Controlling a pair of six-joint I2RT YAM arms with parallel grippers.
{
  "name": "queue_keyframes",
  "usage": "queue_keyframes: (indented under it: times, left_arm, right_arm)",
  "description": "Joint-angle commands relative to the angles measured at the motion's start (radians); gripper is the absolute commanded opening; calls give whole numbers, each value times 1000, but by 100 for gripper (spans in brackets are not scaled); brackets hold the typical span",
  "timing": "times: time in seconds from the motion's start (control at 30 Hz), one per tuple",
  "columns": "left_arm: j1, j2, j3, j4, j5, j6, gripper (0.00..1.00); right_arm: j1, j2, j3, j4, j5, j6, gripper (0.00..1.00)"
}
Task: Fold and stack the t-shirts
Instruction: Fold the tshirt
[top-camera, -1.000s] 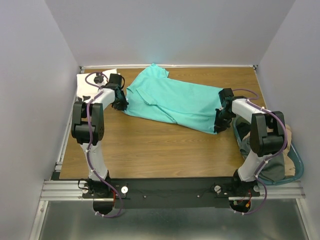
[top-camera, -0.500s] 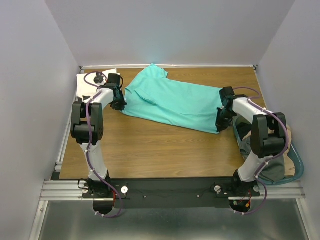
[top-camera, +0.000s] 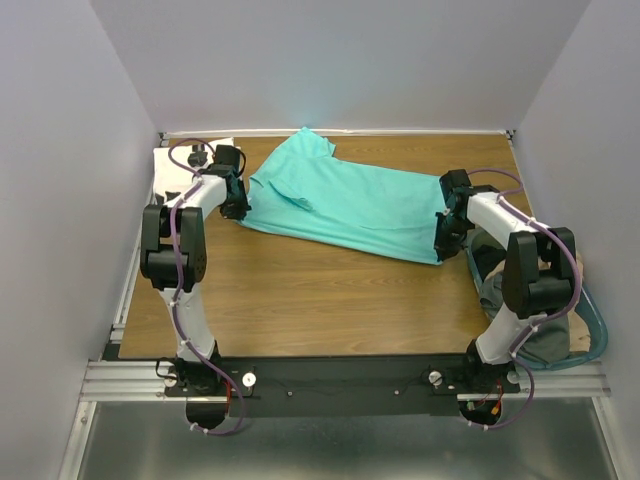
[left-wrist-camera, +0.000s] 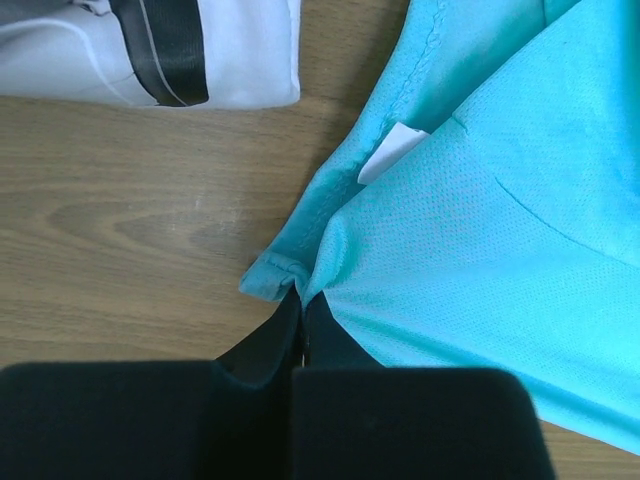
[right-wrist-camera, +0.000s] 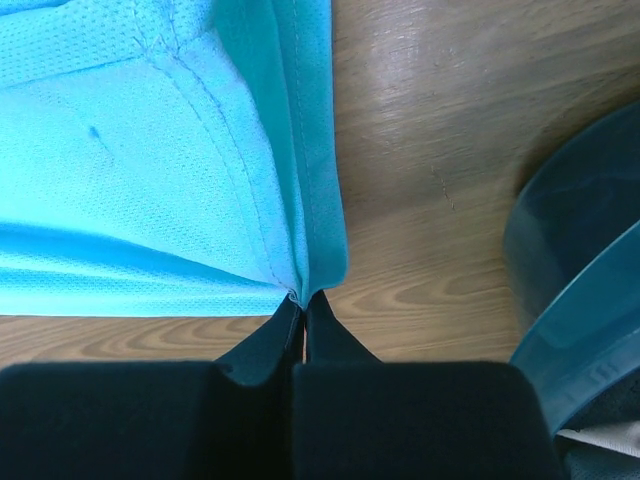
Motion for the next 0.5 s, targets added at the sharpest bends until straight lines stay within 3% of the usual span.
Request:
queue_keyframes:
  times: [0.0,0.07,0.1,0.27,0.47]
  left_arm:
    - [10,-64,-25,-8,-38,26,0]
    - [10,-78,-39,-11,-29,26,4]
    - [10,-93,-44,-16,-29,24,15]
    - [10,-145,-50,-59,-51,17,48]
    - [5,-214,-18,-106,-37,-5,61]
  right_arm:
    - [-2,-11,14,-44,42,-21,13]
    - [-2,-19,20,-47,28,-25,18]
    - [-3,-21,29,-48,22,-34,25]
    - [-3,-43,92,-62,-59,-57,55]
    - [4,-44,180,-48,-202,-74,65]
